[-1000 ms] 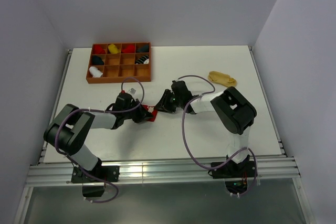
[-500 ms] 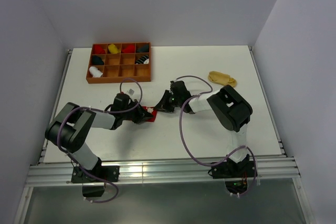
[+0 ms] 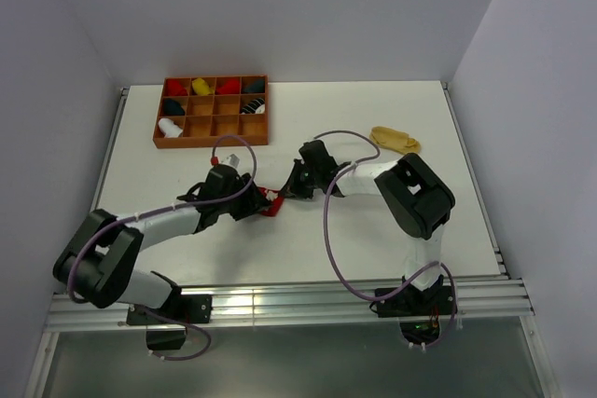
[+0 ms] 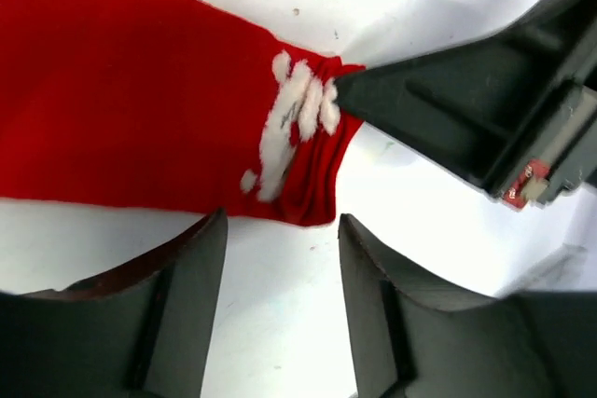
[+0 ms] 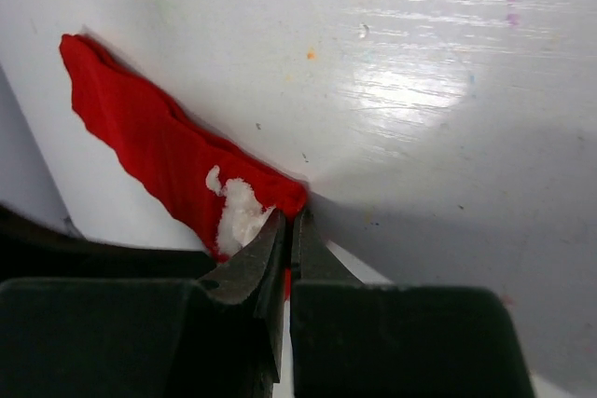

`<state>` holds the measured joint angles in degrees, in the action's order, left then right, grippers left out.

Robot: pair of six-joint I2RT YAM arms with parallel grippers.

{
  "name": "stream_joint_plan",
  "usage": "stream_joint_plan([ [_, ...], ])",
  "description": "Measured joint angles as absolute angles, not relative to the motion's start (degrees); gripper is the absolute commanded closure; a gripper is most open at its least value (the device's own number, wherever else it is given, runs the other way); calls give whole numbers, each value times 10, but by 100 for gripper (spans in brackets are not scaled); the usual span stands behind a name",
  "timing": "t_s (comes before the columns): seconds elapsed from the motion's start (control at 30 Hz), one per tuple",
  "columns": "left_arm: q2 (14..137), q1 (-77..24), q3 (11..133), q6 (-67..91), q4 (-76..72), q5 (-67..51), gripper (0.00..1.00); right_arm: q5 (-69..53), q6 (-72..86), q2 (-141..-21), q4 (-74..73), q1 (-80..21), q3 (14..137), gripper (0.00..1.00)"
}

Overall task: Roll the socks
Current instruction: Roll the sock at the center of the board.

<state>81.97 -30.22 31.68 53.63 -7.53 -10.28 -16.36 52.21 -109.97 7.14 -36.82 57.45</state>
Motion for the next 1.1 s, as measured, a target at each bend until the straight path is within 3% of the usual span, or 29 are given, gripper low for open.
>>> stream_joint_plan([
  [0.17,771,-411,371,468,18,48,44,-143,515,-1096,17,-369,596,100],
  [0.47,795,-613,409,319,18,265,55,-129,515,-1095,-44,-370,623,100],
  [0.8,907,-635,430,230,-8,366,59,-131,515,-1096,-61,-370,630,100],
  [1.1,925,-636,451,187,-35,389,64,-132,515,-1096,-71,-370,634,100],
])
